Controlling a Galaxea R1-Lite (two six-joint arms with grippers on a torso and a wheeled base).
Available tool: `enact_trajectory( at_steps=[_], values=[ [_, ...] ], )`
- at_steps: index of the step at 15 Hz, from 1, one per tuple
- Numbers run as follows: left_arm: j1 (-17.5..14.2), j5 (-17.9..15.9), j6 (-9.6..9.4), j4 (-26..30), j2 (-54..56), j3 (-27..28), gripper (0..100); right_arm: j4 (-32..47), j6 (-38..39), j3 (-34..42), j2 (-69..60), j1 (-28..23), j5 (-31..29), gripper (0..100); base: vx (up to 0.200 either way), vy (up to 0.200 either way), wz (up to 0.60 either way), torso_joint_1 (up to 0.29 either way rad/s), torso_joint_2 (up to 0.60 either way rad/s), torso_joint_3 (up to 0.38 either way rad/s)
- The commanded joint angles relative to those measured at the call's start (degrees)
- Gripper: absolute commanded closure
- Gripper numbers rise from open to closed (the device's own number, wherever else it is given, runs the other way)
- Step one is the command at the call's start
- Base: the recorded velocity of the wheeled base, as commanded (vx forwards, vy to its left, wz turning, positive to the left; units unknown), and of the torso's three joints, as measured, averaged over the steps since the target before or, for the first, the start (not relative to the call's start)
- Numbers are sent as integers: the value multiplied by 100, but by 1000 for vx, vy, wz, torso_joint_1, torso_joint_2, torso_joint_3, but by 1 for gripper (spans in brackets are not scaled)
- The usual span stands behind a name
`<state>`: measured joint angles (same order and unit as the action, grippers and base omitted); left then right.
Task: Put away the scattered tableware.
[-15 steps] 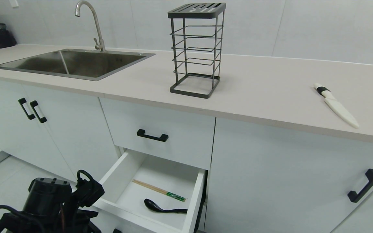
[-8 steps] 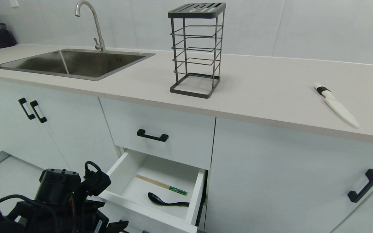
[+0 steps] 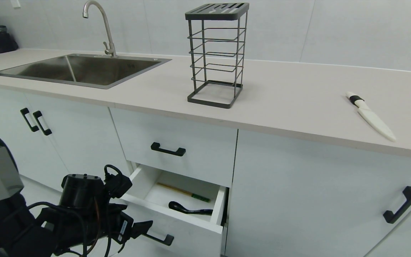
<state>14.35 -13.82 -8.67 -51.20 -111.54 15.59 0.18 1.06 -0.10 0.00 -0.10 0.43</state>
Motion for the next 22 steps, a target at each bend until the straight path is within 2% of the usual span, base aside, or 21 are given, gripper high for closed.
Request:
enact_trajectory(
  at_steps=[1, 4, 8, 12, 14, 22],
  values=[
    [-2, -6, -3, -22, -201, 234, 0, -1, -1, 1, 9, 1, 1, 0, 0, 0, 0, 0, 0, 0],
    [-2, -6, 14, -22, -421, 577, 0, -1, -1, 1, 9, 1, 1, 0, 0, 0, 0, 0, 0, 0],
    [15, -6, 181, -364, -764, 893, 0, -1, -1, 1, 9, 1, -8, 0, 0, 0, 0, 0, 0, 0],
    [15, -15, 199, -514, -1054, 1209, 0, -1, 8, 1, 9, 1, -8, 0, 0, 0, 0, 0, 0, 0],
    [15, -15, 278, -558, -1194, 1403, 0, -1, 8, 1, 9, 1, -8, 0, 0, 0, 0, 0, 0, 0],
    [15, -15, 287, -716, -1458, 1833, 0, -1, 17, 1, 9, 1, -8, 0, 0, 0, 0, 0, 0, 0]
  ],
)
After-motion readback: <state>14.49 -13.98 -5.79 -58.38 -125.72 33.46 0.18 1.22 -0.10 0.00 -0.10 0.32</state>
